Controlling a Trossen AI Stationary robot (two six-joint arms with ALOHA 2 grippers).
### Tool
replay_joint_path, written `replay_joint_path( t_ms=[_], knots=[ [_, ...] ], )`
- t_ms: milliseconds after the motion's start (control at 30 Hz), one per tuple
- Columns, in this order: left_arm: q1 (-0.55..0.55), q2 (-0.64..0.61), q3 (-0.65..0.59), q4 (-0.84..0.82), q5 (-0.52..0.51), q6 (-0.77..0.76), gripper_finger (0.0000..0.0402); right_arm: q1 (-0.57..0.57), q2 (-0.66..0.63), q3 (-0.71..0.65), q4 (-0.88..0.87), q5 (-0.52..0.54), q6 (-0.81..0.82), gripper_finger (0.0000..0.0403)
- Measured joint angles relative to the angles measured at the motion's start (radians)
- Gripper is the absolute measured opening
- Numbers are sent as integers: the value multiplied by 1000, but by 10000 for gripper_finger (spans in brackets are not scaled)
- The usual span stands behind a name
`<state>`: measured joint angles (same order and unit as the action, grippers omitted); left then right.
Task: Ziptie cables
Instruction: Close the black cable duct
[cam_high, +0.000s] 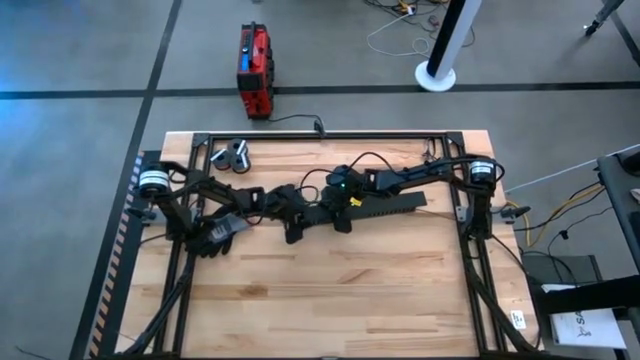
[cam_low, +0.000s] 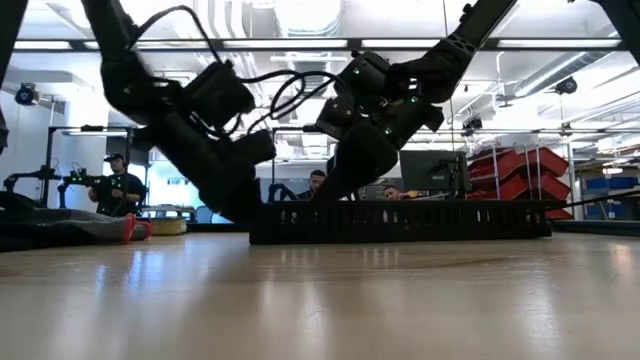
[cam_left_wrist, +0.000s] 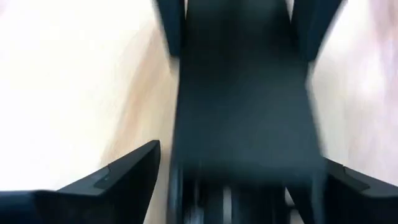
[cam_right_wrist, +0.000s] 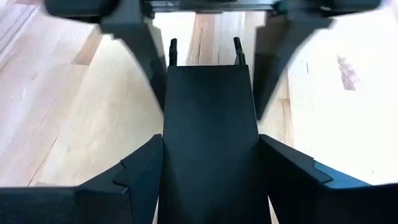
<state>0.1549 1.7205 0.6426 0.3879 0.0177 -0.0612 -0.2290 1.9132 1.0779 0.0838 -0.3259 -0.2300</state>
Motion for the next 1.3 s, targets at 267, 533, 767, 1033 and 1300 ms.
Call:
replay_joint_path(
  t_ms=[267, 533, 767, 1033, 1300],
  knots=[
    [-44, 23, -156, 193, -109, -35, 305, -6, -2, -2, -10, 3, 0, 217],
    [-64, 132, -166, 311, -134, -52, 261, -7, -2, -3, 4, 12, 15, 218],
    [-65, 176, -170, 350, -143, -34, 220, -5, 2, -7, 35, -4, 15, 217],
    [-64, 178, -174, 368, -147, -36, 236, 6, 67, 47, 51, -25, 22, 217],
    [-64, 178, -174, 368, -148, -35, 225, 6, 65, 49, 49, -36, 1, 217]
  ],
)
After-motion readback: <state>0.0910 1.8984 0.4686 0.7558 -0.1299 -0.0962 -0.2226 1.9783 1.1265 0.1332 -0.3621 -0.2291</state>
